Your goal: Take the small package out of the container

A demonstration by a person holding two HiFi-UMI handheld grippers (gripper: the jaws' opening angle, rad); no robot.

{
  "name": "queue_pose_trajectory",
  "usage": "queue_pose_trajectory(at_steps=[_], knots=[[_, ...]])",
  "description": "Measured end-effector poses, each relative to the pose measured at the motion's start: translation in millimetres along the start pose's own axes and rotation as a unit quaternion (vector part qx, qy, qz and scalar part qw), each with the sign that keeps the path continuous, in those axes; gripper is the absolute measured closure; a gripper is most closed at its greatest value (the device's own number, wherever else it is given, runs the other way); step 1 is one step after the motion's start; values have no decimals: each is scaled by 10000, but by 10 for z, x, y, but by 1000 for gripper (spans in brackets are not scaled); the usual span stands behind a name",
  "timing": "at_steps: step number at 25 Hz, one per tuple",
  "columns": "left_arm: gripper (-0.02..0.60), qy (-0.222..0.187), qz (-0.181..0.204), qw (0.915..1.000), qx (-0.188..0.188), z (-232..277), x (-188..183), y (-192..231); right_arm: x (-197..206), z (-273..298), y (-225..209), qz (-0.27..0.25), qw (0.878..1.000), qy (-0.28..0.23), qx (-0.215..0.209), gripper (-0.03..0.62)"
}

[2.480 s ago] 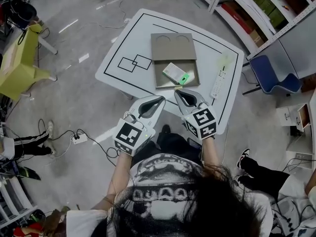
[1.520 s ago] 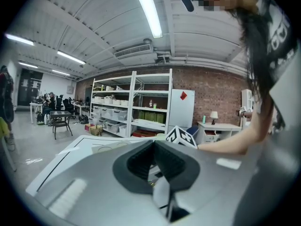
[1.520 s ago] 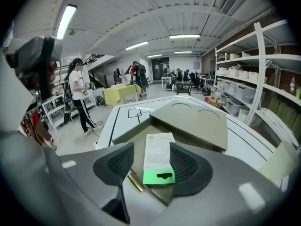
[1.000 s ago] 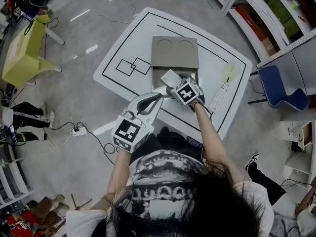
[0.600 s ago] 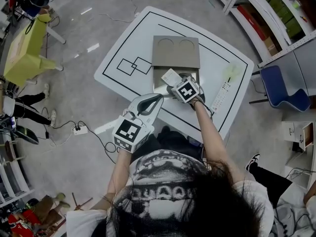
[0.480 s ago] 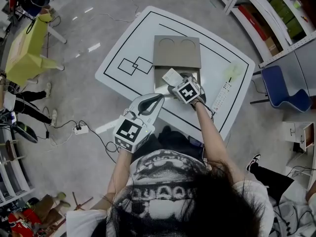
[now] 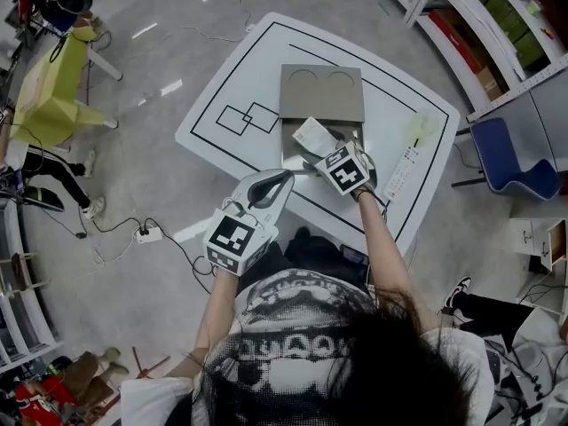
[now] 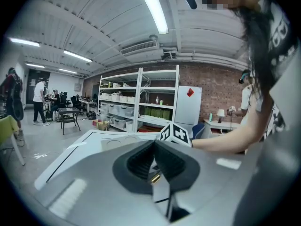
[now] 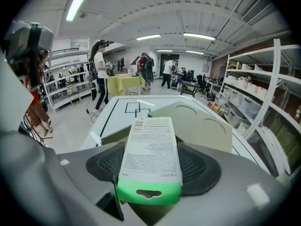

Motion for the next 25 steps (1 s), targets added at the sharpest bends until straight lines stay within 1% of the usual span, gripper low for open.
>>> queue_pose_trajectory(at_steps=[6,11,18,25], knots=[[581,5,-23,10000,9,-119,31,25,-151,-352,173,113,9992,-386,57,232],[581,41,-53,10000,45,-286,97,-5,-130,-660,355,291,9978,-579,127,232],[581,27,-72,9999,129,-570,197,-41,-45,-978,717,389,9966,-704,194,232],[581,-64,-51,9995,296,-915,282,-164,65,-1220,1223,472,9961,-725,192,232]])
Point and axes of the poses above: the fingertips, and each gripper's own axes: z forward along the fingers, y to its left, x out of its underside, the point moved 1 cm from there along -z, backward along the fingers, and after that the axes turned 15 degrees about z, right-handed, at the moved point
